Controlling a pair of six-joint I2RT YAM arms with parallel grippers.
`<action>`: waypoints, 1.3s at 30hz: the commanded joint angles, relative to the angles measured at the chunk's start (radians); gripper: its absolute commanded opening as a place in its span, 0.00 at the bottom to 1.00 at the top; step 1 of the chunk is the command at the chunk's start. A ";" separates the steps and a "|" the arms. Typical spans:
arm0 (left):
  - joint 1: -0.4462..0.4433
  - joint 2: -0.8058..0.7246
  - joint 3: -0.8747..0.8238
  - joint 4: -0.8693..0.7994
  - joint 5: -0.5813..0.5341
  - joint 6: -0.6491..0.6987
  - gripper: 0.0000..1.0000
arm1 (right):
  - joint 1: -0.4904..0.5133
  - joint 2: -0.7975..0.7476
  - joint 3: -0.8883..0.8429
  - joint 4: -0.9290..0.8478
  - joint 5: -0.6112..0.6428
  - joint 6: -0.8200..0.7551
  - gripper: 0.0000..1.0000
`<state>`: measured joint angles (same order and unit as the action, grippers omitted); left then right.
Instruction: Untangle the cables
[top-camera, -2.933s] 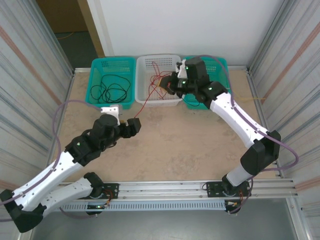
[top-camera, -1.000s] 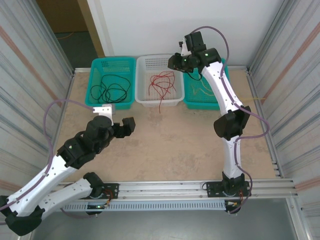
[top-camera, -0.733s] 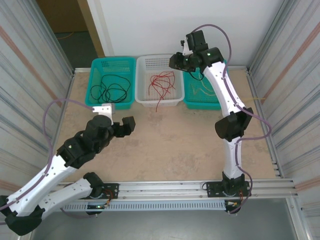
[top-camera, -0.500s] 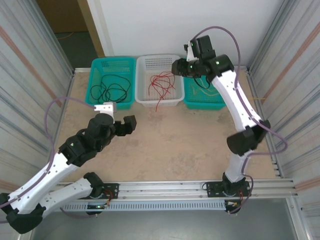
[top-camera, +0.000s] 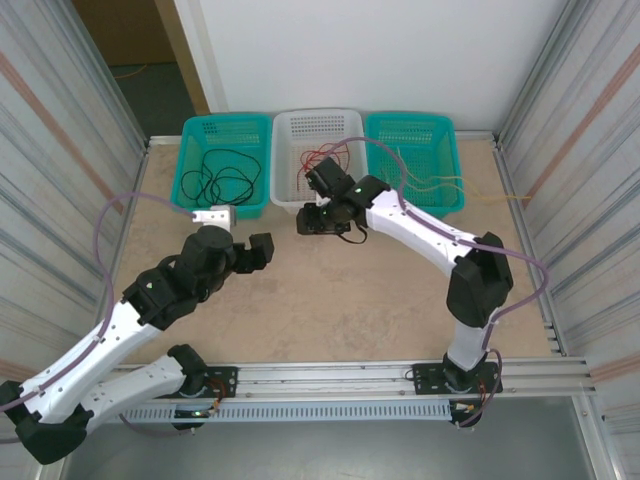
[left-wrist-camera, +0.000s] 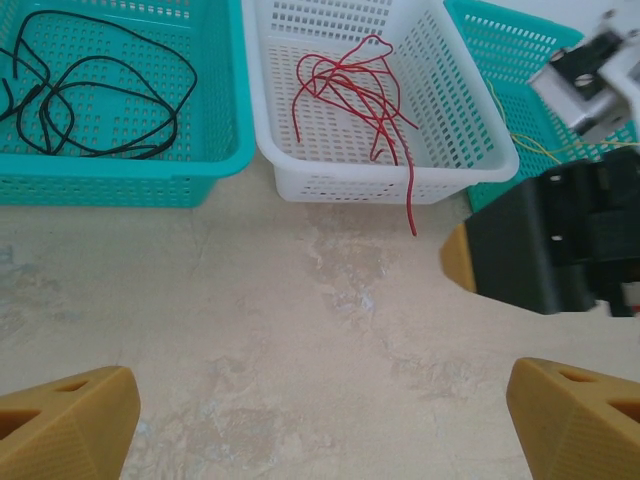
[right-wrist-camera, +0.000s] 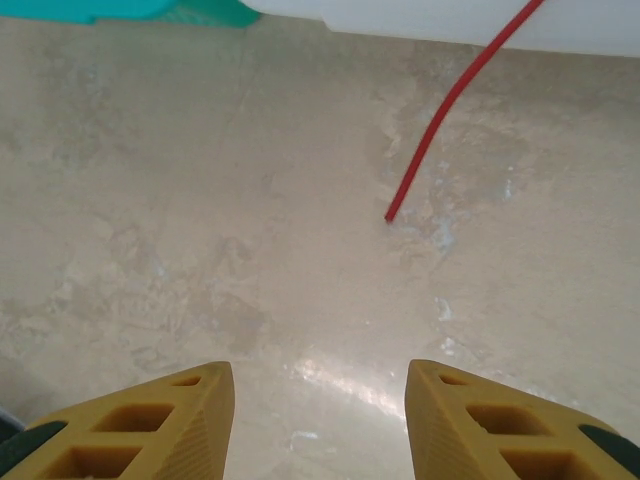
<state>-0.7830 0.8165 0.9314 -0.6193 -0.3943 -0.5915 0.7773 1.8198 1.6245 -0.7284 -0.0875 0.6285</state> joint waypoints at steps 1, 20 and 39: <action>0.000 -0.029 0.005 -0.022 -0.023 -0.025 0.95 | -0.003 0.047 0.024 0.057 0.031 0.081 0.45; 0.089 -0.036 -0.004 -0.054 0.000 -0.021 0.96 | -0.101 0.146 0.239 -0.032 0.040 0.001 0.21; 0.458 0.167 -0.240 0.484 -0.410 0.369 0.99 | -0.198 -0.916 -0.749 0.473 0.611 -0.266 0.99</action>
<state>-0.3923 0.9783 0.7559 -0.3889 -0.6483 -0.3771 0.6064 0.9657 1.0851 -0.4427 0.3073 0.4259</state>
